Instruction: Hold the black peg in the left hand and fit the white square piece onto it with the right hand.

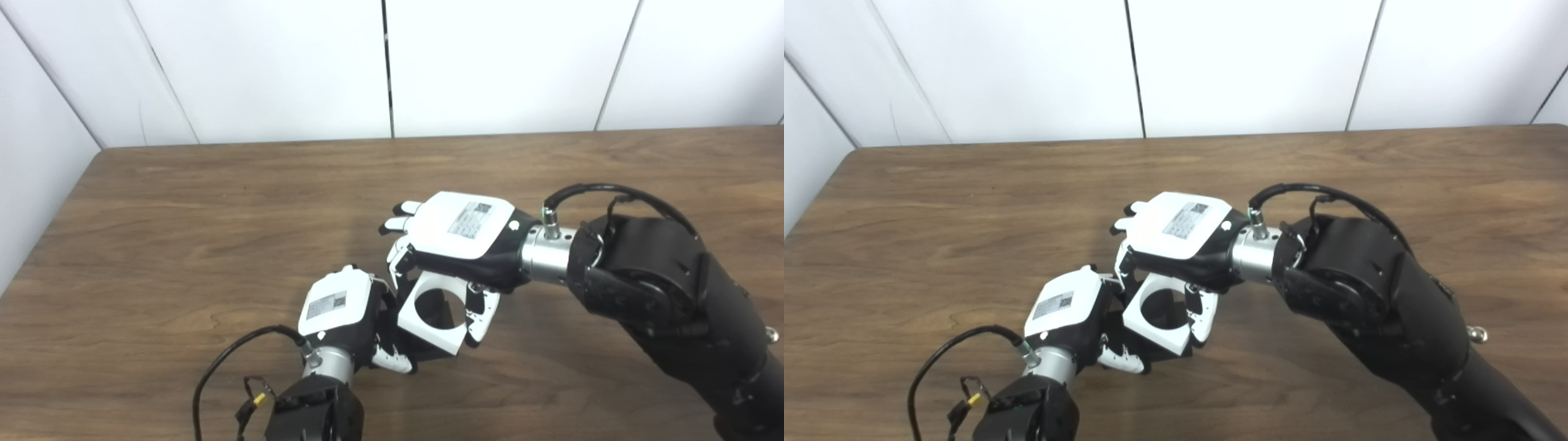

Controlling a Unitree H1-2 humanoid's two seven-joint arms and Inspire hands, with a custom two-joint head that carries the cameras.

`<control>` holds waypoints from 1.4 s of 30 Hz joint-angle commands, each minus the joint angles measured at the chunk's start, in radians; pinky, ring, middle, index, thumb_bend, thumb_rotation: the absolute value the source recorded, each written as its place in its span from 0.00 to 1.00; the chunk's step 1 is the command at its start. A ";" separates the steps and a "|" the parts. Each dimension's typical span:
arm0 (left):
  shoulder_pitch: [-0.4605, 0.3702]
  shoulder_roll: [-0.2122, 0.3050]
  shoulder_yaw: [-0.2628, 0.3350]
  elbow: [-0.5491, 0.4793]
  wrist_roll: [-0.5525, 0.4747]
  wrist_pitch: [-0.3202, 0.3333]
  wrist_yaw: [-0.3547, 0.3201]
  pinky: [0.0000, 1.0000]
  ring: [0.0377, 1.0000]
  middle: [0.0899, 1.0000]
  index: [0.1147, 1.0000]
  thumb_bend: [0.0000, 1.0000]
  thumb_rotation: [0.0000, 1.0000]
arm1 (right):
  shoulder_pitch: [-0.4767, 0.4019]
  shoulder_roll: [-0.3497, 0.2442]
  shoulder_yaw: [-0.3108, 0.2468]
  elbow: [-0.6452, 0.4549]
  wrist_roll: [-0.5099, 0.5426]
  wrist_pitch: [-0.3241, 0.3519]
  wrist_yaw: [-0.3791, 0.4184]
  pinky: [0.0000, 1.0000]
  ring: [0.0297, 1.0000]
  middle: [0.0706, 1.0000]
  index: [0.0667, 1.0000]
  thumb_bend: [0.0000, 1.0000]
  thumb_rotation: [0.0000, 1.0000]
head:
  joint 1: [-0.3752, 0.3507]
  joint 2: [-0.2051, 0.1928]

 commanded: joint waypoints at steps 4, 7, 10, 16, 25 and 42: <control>0.026 -0.174 -0.071 0.089 0.048 0.022 0.012 1.00 0.98 0.86 0.42 0.52 0.05 | -0.018 0.030 -0.001 -0.010 -0.018 -0.039 -0.035 1.00 0.94 0.75 0.45 0.52 0.13 | 0.002 -0.003; 0.027 -0.176 -0.072 0.090 0.047 0.024 0.016 1.00 0.98 0.86 0.42 0.52 0.05 | -0.020 0.040 0.002 0.000 -0.029 -0.045 -0.036 1.00 0.94 0.76 0.45 0.52 0.14 | 0.002 -0.006; 0.031 -0.186 -0.070 0.090 0.046 0.032 0.020 1.00 0.99 0.86 0.42 0.52 0.05 | -0.022 0.049 0.003 0.011 -0.038 -0.054 -0.042 1.00 0.94 0.76 0.44 0.52 0.13 | 0.002 -0.006; 0.036 -0.189 -0.076 0.090 0.043 0.039 0.031 1.00 0.99 0.86 0.42 0.52 0.05 | -0.031 0.064 -0.010 0.052 -0.038 -0.080 -0.074 1.00 0.93 0.75 0.45 0.52 0.13 | 0.005 -0.007; 0.033 -0.191 -0.080 0.088 0.052 0.041 0.020 1.00 0.98 0.84 0.42 0.52 0.05 | -0.034 0.070 -0.012 0.133 -0.039 -0.103 -0.119 1.00 0.91 0.75 0.44 0.52 0.13 | 0.010 -0.001; 0.036 -0.196 -0.092 0.095 0.062 0.041 0.032 1.00 0.98 0.83 0.42 0.52 0.05 | -0.037 0.040 -0.034 0.192 0.006 -0.100 -0.121 1.00 0.92 0.76 0.45 0.53 0.14 | 0.012 0.003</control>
